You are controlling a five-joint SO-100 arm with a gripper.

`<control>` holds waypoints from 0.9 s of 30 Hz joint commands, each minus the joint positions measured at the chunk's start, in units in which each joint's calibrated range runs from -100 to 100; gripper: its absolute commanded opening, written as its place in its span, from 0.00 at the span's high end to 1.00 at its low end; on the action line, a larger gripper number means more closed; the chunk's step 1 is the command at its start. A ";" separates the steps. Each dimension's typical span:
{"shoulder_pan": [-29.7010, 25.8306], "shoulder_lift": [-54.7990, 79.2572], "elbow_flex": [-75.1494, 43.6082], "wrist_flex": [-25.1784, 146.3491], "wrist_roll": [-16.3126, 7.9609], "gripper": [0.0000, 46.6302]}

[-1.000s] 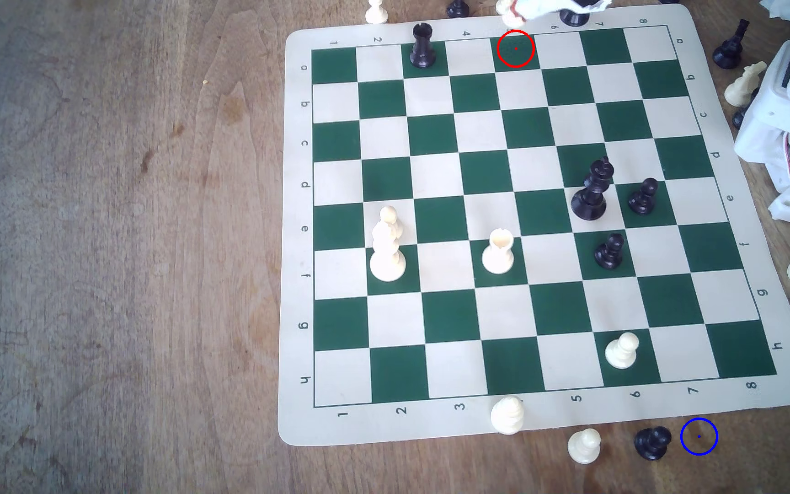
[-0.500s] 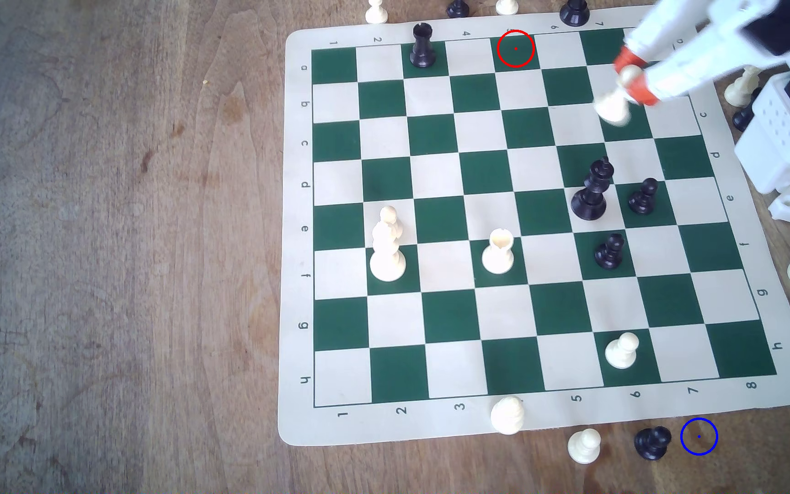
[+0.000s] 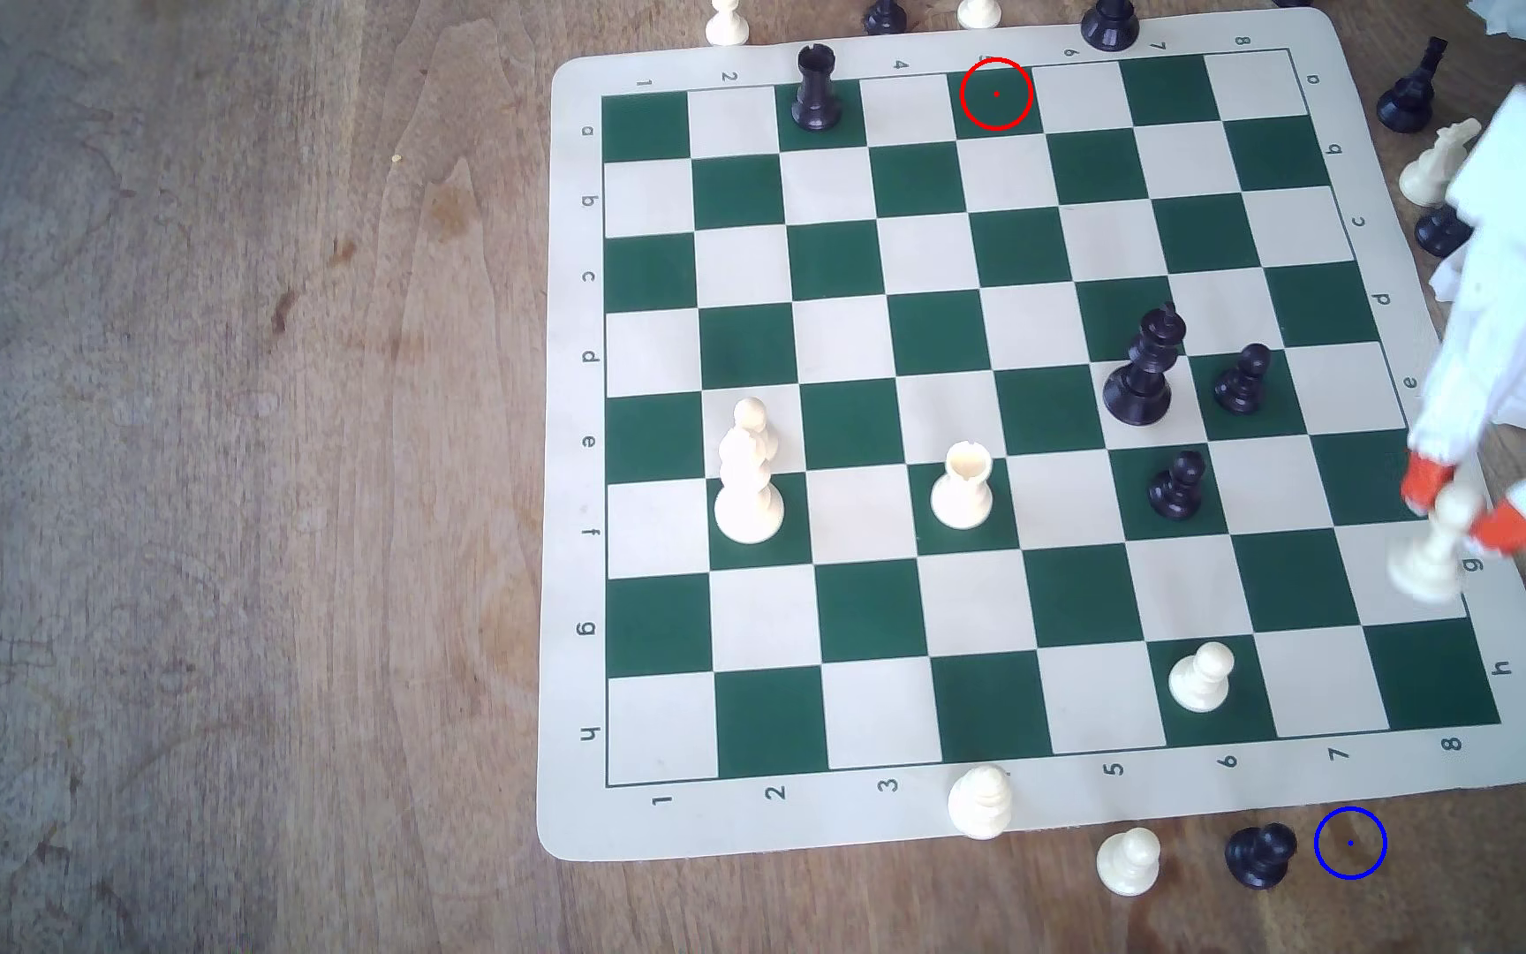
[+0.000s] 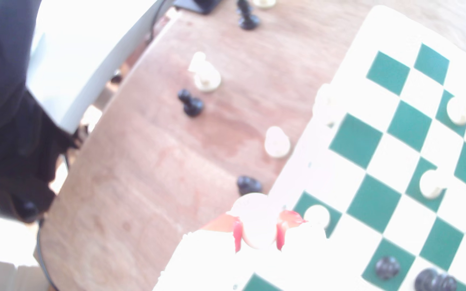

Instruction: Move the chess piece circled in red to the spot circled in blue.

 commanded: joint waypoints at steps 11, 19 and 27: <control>-11.34 21.36 2.32 -14.41 -0.10 1.00; -11.26 31.54 3.05 -19.41 1.03 0.98; -10.09 41.05 2.32 -21.70 1.56 0.99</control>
